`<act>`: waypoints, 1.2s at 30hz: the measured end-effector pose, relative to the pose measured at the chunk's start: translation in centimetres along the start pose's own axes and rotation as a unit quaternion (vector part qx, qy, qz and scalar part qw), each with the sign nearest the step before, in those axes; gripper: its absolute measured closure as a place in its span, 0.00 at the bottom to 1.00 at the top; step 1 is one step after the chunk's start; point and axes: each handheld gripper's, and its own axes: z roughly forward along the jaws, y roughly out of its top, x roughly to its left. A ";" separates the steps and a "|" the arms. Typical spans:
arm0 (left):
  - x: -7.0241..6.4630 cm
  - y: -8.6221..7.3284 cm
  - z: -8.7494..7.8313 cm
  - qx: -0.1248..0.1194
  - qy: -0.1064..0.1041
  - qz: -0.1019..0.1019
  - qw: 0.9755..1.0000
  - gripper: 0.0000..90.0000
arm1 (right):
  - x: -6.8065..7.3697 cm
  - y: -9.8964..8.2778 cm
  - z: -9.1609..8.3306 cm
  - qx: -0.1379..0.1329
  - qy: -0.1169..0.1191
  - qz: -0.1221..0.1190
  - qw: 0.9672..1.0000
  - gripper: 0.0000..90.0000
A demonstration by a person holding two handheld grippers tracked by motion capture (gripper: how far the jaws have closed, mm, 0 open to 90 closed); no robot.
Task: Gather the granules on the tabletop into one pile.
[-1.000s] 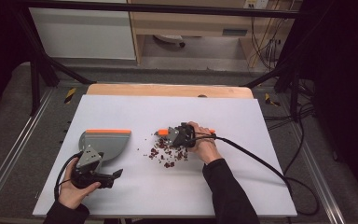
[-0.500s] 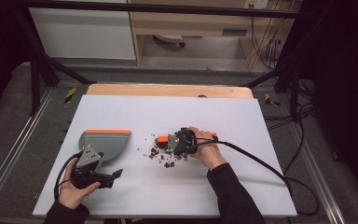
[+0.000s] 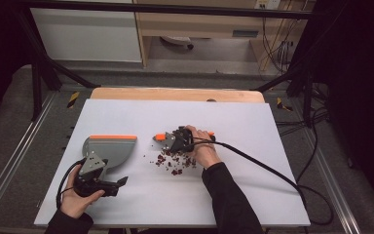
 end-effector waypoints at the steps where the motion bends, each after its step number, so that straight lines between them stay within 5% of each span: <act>1: 0.0 0.0 0.0 0.000 0.000 0.000 1.000 0.06 | 0.1 0.0 -0.1 0.002 0.001 -0.004 1.000 0.76; 18: -0.1 0.0 -0.1 -0.003 0.001 -0.002 1.000 0.06 | 2.2 -0.8 -3.7 -0.015 0.036 -0.056 0.998 0.76; 24: -0.1 0.1 0.0 -0.001 0.001 -0.001 1.000 0.06 | 2.1 -0.8 -4.5 -0.020 0.026 -0.060 0.998 0.76; 27: -0.1 0.1 0.0 -0.001 0.001 -0.001 1.000 0.06 | 1.5 -0.2 -4.2 -0.037 0.014 -0.043 0.998 0.77; 36: 0.0 0.0 0.0 0.000 0.000 -0.001 1.000 0.06 | 0.6 1.0 -0.8 -0.029 -0.002 -0.030 0.999 0.76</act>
